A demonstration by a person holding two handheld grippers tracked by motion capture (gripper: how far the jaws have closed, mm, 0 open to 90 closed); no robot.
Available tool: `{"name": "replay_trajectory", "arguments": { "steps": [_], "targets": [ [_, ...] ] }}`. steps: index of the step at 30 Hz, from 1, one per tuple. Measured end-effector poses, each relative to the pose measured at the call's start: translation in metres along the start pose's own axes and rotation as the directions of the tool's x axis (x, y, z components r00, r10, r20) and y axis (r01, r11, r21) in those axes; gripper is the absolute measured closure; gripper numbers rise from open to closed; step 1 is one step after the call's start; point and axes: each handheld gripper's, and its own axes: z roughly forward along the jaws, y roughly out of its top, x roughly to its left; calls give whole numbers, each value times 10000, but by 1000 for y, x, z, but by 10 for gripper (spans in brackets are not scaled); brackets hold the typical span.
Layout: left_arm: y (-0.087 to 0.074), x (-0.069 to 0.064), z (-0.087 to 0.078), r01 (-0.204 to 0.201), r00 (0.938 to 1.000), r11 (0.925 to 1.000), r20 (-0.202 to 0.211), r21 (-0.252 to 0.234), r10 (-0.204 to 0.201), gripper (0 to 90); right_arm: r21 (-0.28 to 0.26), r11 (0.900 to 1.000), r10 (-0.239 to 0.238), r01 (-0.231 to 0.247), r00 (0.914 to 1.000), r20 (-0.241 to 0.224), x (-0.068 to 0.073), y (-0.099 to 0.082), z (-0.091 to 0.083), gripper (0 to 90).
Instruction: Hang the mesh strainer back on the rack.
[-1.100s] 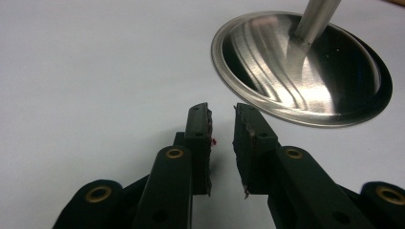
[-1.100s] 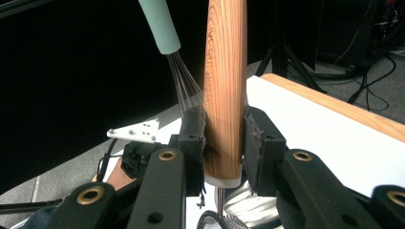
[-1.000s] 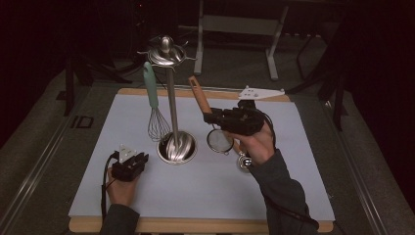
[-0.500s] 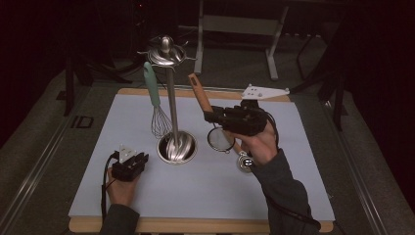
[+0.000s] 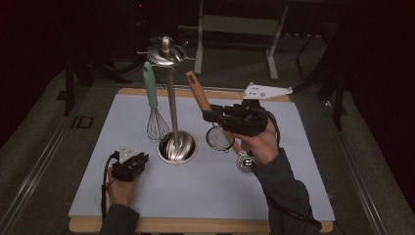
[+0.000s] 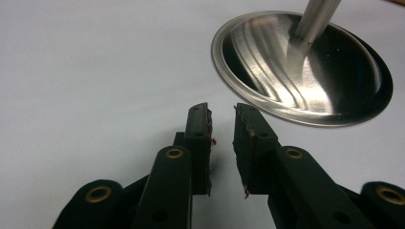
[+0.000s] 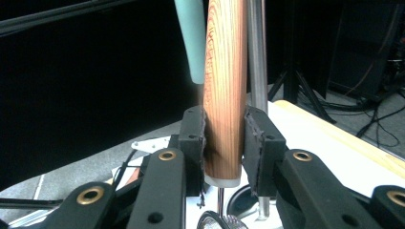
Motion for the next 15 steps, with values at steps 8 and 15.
{"name": "replay_trajectory", "arguments": {
  "steps": [8, 15],
  "targets": [
    [0, 0, 0, -27, 10000, 10000, 7, 21, 27, 765, -238, 9996, -179, 168, 9988, -456, 6, 7, 3, 717],
    [0, 0, 0, -14, 10000, 10000, 27, 9, 14, 765, -388, 9990, -246, 214, 9961, -850, 11, 11, 8, 717]
  ]
}}
